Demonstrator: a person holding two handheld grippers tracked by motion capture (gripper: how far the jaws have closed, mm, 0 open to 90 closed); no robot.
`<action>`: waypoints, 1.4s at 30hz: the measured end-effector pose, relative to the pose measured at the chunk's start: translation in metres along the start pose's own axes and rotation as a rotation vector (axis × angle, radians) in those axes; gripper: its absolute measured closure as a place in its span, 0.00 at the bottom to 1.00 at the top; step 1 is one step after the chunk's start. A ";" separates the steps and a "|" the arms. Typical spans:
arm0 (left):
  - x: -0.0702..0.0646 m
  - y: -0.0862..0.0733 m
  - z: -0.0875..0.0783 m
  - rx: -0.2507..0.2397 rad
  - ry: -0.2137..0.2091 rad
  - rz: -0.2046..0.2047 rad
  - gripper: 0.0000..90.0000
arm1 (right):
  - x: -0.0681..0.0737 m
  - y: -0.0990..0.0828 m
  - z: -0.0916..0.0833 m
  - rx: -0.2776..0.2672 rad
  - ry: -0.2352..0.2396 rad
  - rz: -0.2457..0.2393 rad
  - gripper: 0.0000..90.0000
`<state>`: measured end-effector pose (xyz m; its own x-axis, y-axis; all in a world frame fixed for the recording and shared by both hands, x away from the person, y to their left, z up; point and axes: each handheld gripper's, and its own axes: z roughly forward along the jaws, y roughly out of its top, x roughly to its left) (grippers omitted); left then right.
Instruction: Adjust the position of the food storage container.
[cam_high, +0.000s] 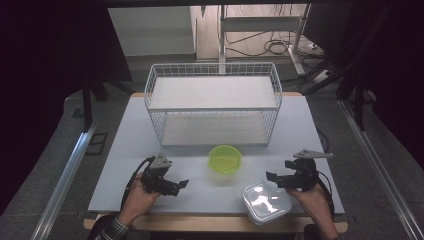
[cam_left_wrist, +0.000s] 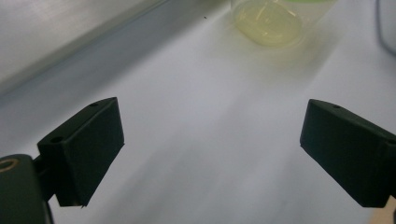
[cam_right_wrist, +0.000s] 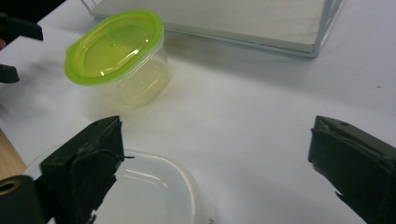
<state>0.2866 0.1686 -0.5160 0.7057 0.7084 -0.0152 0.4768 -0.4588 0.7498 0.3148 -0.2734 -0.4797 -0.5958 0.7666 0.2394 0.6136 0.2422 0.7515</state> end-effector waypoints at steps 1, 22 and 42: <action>-0.001 -0.001 0.001 0.002 0.009 0.021 0.07 | 0.002 0.000 0.001 0.007 -0.004 -0.012 0.06; -0.008 -0.005 -0.002 -0.012 -0.012 0.027 0.07 | 0.046 0.000 -0.011 0.027 0.000 -0.221 0.64; -0.009 -0.001 0.002 0.019 -0.020 -0.017 0.06 | 0.073 -0.009 -0.012 0.081 0.072 -0.292 0.98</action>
<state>0.2811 0.1617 -0.5179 0.7075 0.7055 -0.0411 0.4988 -0.4572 0.7363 0.2592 -0.2270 -0.4617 -0.7865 0.6141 0.0655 0.4484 0.4950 0.7442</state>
